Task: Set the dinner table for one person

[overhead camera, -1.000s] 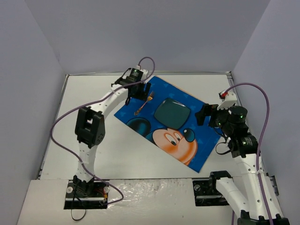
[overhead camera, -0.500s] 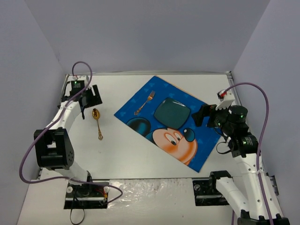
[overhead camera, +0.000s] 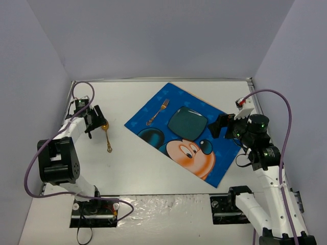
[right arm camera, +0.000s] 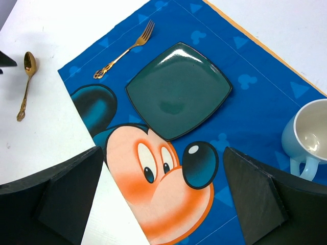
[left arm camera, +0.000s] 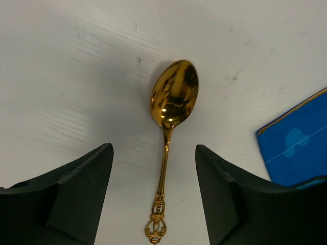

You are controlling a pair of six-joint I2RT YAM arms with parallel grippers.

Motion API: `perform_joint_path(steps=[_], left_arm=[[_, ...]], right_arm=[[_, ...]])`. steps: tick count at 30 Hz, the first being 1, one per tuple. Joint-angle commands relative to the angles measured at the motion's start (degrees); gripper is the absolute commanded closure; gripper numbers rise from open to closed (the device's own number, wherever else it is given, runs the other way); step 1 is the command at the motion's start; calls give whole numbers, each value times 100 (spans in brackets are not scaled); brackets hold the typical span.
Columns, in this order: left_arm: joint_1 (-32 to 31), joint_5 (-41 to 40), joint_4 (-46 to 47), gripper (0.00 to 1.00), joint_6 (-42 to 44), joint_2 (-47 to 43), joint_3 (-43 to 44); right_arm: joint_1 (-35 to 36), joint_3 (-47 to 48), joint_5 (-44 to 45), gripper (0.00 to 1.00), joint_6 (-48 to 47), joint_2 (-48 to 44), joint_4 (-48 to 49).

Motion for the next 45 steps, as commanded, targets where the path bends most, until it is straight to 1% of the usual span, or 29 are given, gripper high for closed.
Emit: perform_joint_path(steps=[1, 9, 20, 24, 25, 26, 27, 28, 32, 35, 38, 42, 45], left_arm=[[-115, -417, 139, 40, -359, -88, -159], [-822, -949, -6, 48, -511, 189, -149], [-837, -1063, -62, 65, -577, 598, -163], [-902, -1139, -127, 83, -589, 688, -183], [-925, -1151, -133, 86, -595, 705, -189], [-934, -1168, -151, 94, -603, 713, -198], [-953, -1175, -176, 98, -603, 707, -198], [-970, -1177, -229, 100, -598, 695, -188], [-1128, -1249, -543, 100, -421, 441, 23], [-1420, -1311, -940, 100, -82, 130, 376], [-1868, -1226, -1196, 100, 182, -122, 731], [-2554, -1079, -1351, 100, 298, -379, 954], [-3126, -1025, -1428, 100, 298, -399, 1147]], right_arm=[[25, 120, -100, 0, -6, 74, 278], [32, 118, -93, 0, -8, 103, 296], [32, 41, -66, 0, -6, 17, 305], [32, 58, -66, 0, -27, 35, 314], [32, 58, -66, 0, -32, 36, 314], [32, 58, -66, 0, -24, 44, 314], [32, 58, -73, 0, -30, 44, 314], [32, 58, -80, 0, -27, 44, 314], [32, 77, -131, 0, 23, 73, 345], [41, 100, -167, 0, 107, 155, 382], [45, 127, -221, 0, 263, 236, 422], [68, 196, -283, 0, 431, 315, 437], [72, 328, -240, 0, 523, 304, 437]])
